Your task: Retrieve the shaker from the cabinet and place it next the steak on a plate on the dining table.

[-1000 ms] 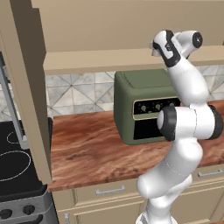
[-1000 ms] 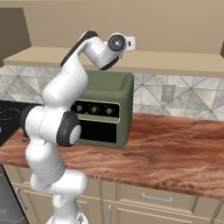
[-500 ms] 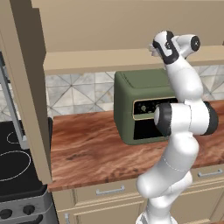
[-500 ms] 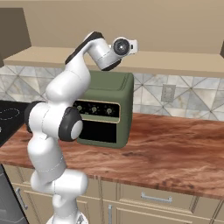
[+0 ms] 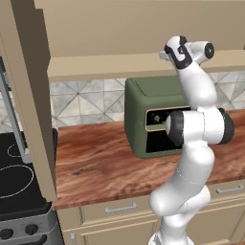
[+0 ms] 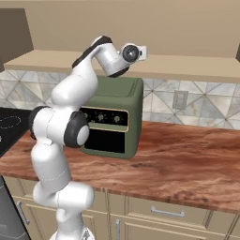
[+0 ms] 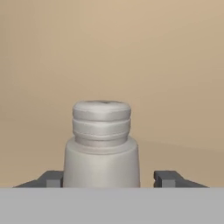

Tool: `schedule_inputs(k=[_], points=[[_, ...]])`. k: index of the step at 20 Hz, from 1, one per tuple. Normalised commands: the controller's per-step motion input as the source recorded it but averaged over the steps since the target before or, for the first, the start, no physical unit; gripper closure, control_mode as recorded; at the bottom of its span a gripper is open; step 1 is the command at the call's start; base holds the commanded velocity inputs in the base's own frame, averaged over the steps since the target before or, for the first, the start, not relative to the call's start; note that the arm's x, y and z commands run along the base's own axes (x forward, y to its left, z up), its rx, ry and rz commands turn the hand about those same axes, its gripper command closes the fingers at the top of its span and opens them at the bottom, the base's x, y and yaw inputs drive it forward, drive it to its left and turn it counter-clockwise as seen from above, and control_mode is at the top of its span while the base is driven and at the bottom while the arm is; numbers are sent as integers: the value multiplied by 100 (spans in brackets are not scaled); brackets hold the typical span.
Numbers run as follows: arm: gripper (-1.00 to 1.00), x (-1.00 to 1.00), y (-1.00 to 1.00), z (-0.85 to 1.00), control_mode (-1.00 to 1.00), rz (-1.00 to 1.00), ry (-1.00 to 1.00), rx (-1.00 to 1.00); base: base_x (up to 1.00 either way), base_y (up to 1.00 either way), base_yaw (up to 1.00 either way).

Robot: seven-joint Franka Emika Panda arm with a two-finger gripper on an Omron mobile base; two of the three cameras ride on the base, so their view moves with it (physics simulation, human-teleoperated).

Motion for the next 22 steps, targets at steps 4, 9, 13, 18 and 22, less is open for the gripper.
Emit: schedule_inputs(k=[4,9,13,18,22], points=[[100,-6,40,-11,-100,3,0,0,0,0,0],[100,-76,45,1,-100,11,-6,-4,0,0,0],[100,-100,-1,2,-100,11,-15,0,0,0,0],[100,-100,-13,3,-100,6,-10,0,0,0,0],[100,-100,-36,0,-100,3,-4,0,0,0,0]])
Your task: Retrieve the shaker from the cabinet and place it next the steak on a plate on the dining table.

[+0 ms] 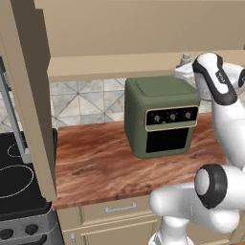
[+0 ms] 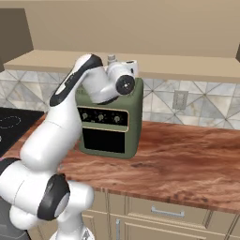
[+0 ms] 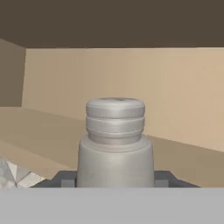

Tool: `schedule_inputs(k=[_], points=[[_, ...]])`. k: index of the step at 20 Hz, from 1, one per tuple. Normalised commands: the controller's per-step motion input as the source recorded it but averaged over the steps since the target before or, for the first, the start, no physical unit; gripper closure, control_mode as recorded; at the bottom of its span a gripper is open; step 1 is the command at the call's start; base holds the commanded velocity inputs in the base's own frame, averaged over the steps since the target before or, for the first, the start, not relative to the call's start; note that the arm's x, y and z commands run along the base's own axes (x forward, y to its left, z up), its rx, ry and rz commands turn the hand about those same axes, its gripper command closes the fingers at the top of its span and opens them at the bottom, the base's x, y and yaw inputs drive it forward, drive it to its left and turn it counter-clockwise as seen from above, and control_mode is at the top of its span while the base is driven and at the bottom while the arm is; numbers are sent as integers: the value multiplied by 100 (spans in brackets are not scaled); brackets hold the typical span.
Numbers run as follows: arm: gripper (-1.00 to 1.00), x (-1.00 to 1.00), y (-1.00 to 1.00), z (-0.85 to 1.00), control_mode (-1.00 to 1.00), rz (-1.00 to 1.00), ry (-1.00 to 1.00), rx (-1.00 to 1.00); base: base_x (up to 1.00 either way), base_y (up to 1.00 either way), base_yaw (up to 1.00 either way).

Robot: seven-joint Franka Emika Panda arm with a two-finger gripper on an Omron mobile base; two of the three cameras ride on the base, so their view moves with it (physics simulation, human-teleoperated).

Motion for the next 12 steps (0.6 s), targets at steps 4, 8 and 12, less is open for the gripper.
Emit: schedule_inputs(k=[4,8,12], points=[[100,-100,-21,0,-100,0,0,0,0,0,0],[100,-100,-6,0,-100,0,0,0,0,0,0],[100,-100,2,-2,-100,0,2,0,0,0,0]])
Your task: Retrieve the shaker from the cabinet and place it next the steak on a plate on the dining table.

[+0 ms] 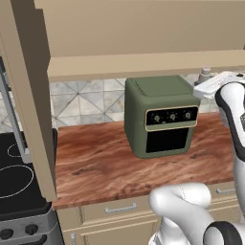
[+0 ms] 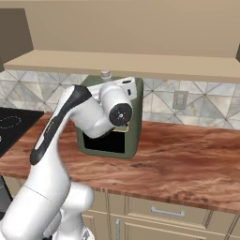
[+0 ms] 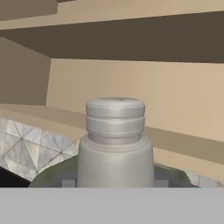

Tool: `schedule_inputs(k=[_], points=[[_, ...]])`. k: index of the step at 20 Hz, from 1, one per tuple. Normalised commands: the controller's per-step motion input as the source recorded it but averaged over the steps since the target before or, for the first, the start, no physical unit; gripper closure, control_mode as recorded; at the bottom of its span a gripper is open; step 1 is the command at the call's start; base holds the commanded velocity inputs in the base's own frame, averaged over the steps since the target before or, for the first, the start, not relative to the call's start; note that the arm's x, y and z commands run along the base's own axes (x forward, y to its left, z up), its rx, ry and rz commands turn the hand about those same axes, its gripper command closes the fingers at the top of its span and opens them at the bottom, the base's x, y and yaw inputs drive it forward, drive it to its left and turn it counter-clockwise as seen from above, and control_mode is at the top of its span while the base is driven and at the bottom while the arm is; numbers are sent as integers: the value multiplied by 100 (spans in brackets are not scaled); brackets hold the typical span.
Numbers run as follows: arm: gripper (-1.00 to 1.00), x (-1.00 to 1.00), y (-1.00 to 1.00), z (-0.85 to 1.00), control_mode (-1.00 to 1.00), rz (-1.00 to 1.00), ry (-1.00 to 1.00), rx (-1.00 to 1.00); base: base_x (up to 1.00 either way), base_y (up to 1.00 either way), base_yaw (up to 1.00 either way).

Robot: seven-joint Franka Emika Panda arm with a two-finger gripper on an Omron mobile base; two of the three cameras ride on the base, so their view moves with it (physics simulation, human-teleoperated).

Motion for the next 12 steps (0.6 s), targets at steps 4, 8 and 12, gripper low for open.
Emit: schedule_inputs(k=[4,8,12], points=[[100,-100,37,-8,-100,0,0,4,0,0,0],[100,-100,5,15,-100,0,0,15,0,0,0],[100,-100,0,10,-100,0,7,11,0,0,0]])
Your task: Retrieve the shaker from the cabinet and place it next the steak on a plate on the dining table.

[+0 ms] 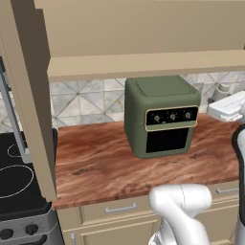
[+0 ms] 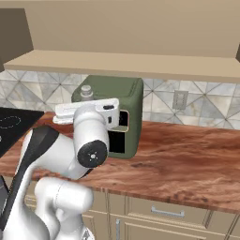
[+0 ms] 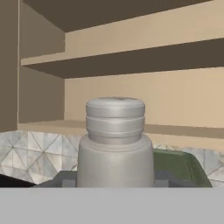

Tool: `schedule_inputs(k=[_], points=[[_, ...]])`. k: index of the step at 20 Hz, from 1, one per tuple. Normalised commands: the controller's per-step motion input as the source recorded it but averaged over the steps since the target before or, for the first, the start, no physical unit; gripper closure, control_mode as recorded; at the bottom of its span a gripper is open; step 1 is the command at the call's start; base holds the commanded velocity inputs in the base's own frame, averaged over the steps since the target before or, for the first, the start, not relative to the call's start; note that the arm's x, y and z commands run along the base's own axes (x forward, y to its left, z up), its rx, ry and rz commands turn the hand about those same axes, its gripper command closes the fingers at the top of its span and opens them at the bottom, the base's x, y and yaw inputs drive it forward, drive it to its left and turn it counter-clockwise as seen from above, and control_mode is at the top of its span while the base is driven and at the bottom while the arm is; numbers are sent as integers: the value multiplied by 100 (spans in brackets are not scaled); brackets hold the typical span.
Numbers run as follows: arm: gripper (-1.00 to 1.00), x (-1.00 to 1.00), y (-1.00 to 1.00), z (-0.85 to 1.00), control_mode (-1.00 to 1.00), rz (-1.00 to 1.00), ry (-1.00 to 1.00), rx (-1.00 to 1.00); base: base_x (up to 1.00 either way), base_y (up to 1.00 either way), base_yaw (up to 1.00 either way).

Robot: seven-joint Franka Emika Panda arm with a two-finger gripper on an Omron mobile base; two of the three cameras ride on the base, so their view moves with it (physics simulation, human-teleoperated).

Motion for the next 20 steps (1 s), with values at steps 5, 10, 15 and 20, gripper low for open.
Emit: schedule_inputs(k=[5,10,15,20], points=[[100,-100,0,0,-100,0,5,8,0,0,0],[100,0,0,0,100,0,0,0,-100,-1,-3],[100,0,0,0,100,0,0,0,-66,7,-77],[100,0,0,0,100,0,0,0,-4,1,-100]])
